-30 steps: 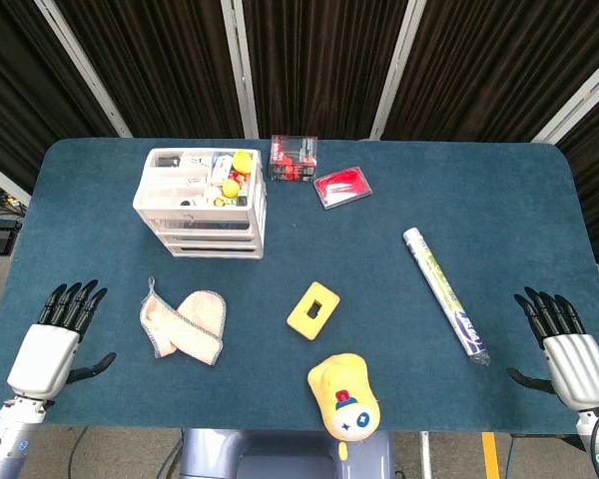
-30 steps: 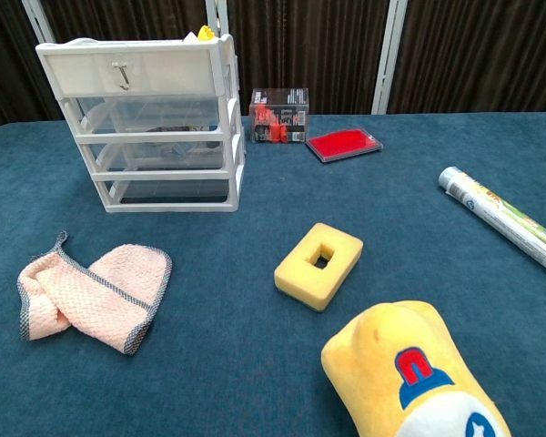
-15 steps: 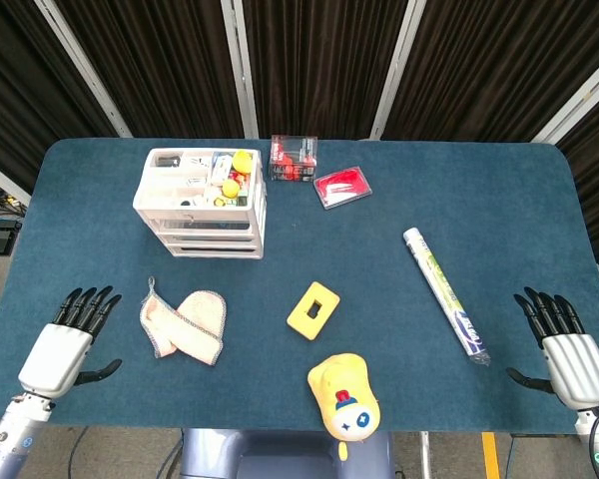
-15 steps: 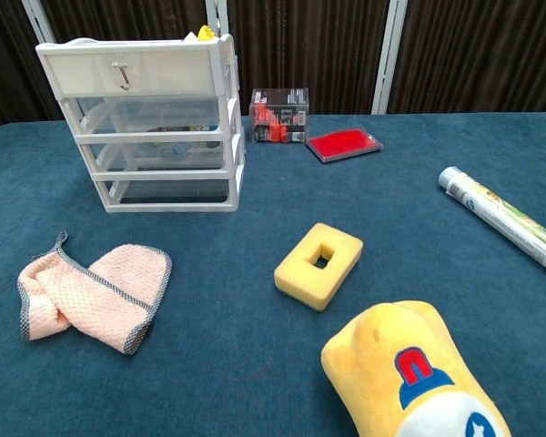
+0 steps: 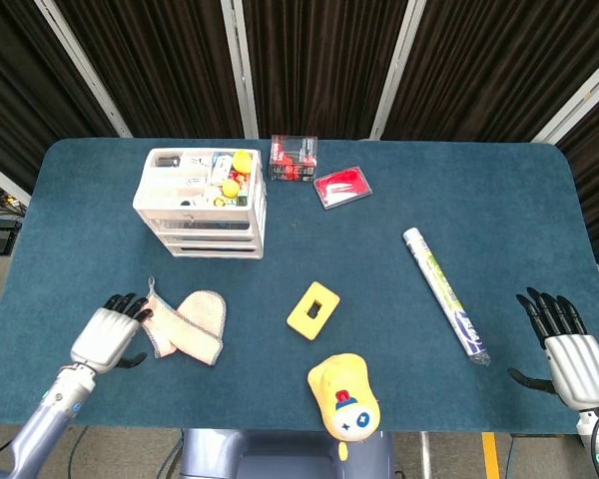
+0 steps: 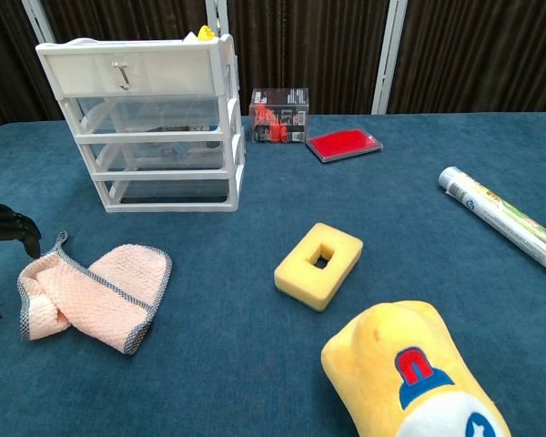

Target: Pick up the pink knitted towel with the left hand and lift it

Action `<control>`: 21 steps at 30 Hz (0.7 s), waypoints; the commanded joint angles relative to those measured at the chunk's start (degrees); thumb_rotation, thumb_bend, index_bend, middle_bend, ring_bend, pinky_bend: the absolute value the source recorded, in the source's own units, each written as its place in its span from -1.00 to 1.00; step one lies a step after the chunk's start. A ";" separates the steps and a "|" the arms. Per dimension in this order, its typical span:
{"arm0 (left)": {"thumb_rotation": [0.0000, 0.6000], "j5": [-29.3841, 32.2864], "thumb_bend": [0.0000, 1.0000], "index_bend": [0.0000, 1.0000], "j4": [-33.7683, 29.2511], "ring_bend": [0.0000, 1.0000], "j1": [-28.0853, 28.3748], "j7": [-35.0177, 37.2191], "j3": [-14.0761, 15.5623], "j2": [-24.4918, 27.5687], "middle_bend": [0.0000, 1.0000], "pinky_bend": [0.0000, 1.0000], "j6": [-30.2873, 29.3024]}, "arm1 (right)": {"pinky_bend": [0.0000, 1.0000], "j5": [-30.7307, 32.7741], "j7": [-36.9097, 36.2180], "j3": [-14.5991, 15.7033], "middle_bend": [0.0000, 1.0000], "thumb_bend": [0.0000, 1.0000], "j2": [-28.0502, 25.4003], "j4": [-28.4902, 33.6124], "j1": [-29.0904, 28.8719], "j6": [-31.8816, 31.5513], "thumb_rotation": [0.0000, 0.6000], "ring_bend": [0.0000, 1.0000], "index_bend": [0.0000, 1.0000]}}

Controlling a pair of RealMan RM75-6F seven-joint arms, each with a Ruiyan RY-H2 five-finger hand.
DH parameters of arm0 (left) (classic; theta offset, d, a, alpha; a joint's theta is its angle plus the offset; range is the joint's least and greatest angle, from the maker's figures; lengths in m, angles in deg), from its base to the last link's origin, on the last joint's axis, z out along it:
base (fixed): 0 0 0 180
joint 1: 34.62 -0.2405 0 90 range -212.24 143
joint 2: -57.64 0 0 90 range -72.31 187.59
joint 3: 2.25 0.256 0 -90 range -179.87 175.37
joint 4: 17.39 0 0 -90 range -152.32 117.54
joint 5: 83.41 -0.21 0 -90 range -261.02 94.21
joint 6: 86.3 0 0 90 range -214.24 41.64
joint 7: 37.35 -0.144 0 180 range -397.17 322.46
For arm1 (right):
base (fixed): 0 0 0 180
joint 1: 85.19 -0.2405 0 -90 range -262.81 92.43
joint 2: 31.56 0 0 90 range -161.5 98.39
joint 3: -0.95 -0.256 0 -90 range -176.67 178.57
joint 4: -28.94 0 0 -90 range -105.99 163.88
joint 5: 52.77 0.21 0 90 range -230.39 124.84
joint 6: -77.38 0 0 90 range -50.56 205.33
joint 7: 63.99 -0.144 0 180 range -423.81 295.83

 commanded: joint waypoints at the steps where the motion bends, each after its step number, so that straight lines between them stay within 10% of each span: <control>1: 0.62 1.98 -0.57 -0.43 0.58 -0.76 1.46 -2.25 -0.63 -1.72 -0.66 -0.61 1.21 | -1.00 -0.03 0.05 0.00 -1.00 -1.00 0.00 0.02 -0.01 0.00 1.00 -1.00 -1.00; 21: 0.63 8.38 -0.55 -0.42 4.13 -0.80 4.96 -8.45 0.26 -7.25 -0.69 -0.64 1.95 | -1.00 0.37 -0.20 -0.07 -1.00 -1.00 -0.19 0.33 0.10 0.17 1.00 -1.00 -1.00</control>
